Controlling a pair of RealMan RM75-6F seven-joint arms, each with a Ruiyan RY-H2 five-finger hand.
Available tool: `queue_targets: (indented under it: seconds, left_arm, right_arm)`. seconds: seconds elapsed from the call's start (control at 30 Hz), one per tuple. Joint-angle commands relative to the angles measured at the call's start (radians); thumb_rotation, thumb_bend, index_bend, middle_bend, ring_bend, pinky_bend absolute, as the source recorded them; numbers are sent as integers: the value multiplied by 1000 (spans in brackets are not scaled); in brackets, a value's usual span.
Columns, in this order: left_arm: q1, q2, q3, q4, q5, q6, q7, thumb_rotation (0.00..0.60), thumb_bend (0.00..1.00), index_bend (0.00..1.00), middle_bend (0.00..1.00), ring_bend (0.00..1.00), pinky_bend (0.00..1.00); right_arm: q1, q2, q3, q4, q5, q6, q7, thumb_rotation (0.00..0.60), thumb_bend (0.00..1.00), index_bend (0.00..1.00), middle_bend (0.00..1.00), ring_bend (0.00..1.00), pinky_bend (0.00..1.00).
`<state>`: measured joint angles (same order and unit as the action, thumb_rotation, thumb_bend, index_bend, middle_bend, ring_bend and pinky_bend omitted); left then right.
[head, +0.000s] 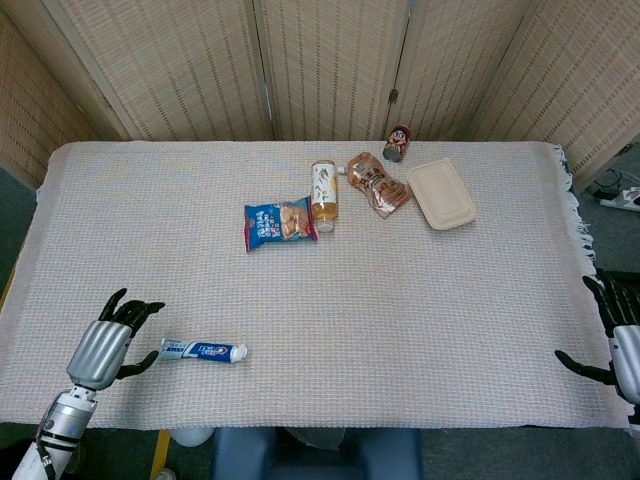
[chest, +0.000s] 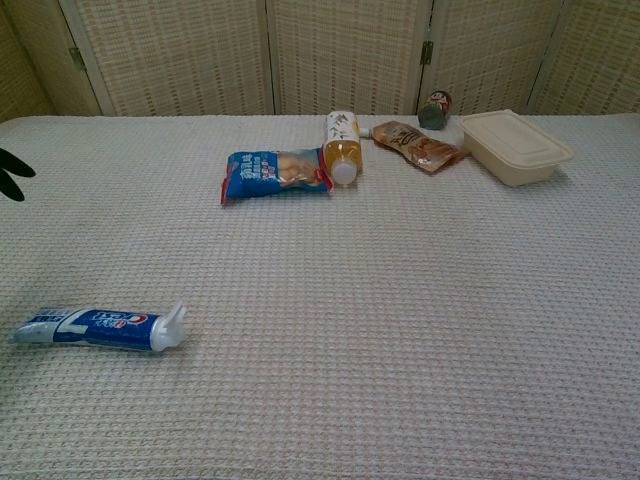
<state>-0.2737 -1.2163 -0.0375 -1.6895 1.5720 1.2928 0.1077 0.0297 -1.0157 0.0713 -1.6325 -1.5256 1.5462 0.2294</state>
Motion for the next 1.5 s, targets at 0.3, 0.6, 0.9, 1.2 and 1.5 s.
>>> queue_targets:
  seconds: [0.3, 0.6, 0.9, 1.2, 1.5]
  left_arm:
    - [-106, -98, 30, 70, 28, -153, 38, 600, 328, 236, 308, 221, 30]
    - [-133, -180, 41, 152, -40, -229, 151, 600, 331, 307, 308, 231, 53]
    - [-129, -209, 38, 199, -92, -225, 172, 600, 353, 365, 312, 267, 70]
    - [-130, -230, 39, 225, -123, -225, 179, 600, 379, 373, 357, 319, 110]
    - [-136, -243, 41, 242, -139, -229, 179, 600, 402, 399, 403, 354, 117]
  right_arm:
    - [4, -4, -1, 8, -2, -8, 8, 600, 42, 0, 0, 0, 0]
    - [7, -8, 0, 21, 0, -15, 23, 600, 42, 0, 0, 1, 0]
    - [11, -11, 0, 25, -1, -21, 28, 600, 42, 0, 0, 2, 0]
    - [12, -13, -1, 28, 2, -26, 27, 600, 43, 0, 0, 3, 0]
    - [12, -14, -1, 30, 7, -29, 29, 600, 43, 0, 0, 6, 0]
